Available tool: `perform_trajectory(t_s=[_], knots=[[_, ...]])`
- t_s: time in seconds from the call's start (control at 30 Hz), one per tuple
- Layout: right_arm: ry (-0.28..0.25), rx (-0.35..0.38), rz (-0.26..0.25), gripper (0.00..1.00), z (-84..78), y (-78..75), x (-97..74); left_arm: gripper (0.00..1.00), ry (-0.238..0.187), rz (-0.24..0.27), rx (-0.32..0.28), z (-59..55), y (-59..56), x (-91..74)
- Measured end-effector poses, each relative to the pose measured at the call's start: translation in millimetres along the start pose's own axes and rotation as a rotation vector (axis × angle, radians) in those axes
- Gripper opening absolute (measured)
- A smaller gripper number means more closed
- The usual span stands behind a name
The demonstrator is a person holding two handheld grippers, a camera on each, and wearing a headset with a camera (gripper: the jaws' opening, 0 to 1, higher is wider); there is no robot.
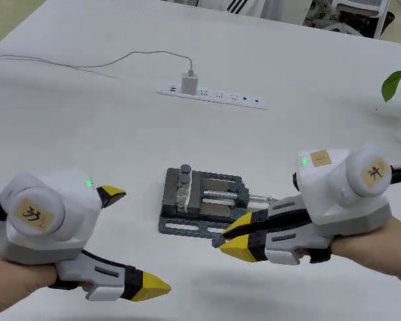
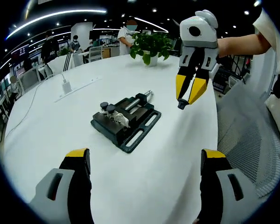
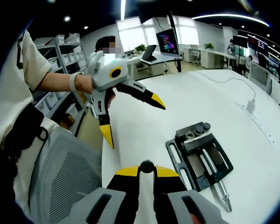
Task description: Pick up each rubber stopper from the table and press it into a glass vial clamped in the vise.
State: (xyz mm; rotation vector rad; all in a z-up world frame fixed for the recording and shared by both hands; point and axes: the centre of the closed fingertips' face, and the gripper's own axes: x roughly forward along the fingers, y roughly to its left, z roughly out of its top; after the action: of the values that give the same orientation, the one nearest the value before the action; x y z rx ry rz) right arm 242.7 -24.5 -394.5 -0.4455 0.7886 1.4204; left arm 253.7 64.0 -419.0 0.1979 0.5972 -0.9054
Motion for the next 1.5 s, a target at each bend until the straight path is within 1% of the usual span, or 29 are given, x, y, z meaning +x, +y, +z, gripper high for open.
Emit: perform_trajectory(t_s=[0.07,0.17,0.33,0.37,0.43,0.5,0.53,0.6,0.63,0.7,0.87,0.97,1.13,1.27,1.5], knots=[[0.028,-0.017,-0.008,0.05,1.7,-6.2,-0.4,0.97,-0.011,0.017,-0.005,1.0,3.1,-2.0],[0.062,-0.038,-0.008,0.05,6.9,-13.7,-1.0,0.97,-0.013,0.029,-0.002,1.2,3.3,-4.3],[0.146,-0.108,-0.015,0.05,12.3,-29.6,0.6,0.97,-0.022,0.046,0.003,2.6,2.5,-7.5],[0.164,-0.134,-0.015,0.05,14.3,-33.0,1.0,0.97,-0.019,0.048,-0.001,2.2,1.6,-7.6],[0.189,-0.164,-0.018,0.05,17.0,-38.1,1.2,0.97,-0.024,0.054,0.001,2.7,1.1,-8.3],[0.203,-0.185,-0.019,0.05,22.3,-43.5,2.1,0.96,-0.029,0.056,-0.012,3.7,0.1,-8.6],[0.213,-0.204,-0.016,0.05,24.9,-46.8,2.6,0.96,-0.032,0.059,-0.006,4.6,-0.3,-8.7],[0.237,-0.231,-0.017,0.05,27.5,-51.4,3.4,0.96,-0.025,0.064,0.002,3.9,0.0,-8.7],[0.254,-0.255,-0.018,0.05,29.3,-55.0,3.9,0.96,-0.029,0.064,-0.005,4.4,0.8,-8.5],[0.275,-0.279,-0.011,0.05,32.6,-59.0,5.5,0.96,-0.038,0.069,-0.01,6.2,1.9,-8.6],[0.335,-0.355,-0.001,0.05,37.9,-70.7,10.4,0.95,-0.048,0.08,-0.009,9.4,3.2,-6.8],[0.366,-0.394,0.012,0.05,42.0,-75.6,14.6,0.95,-0.057,0.086,-0.017,10.6,4.0,-6.1],[0.423,-0.475,0.037,0.05,47.5,-82.2,25.1,0.95,-0.059,0.091,-0.026,8.5,3.7,-4.4],[0.459,-0.538,0.061,0.05,50.4,-81.8,33.2,0.94,-0.063,0.092,-0.045,4.9,2.3,-3.5],[0.506,-0.609,0.084,0.05,51.1,-81.8,43.8,0.93,-0.071,0.096,-0.066,0.4,-0.7,-3.4]])
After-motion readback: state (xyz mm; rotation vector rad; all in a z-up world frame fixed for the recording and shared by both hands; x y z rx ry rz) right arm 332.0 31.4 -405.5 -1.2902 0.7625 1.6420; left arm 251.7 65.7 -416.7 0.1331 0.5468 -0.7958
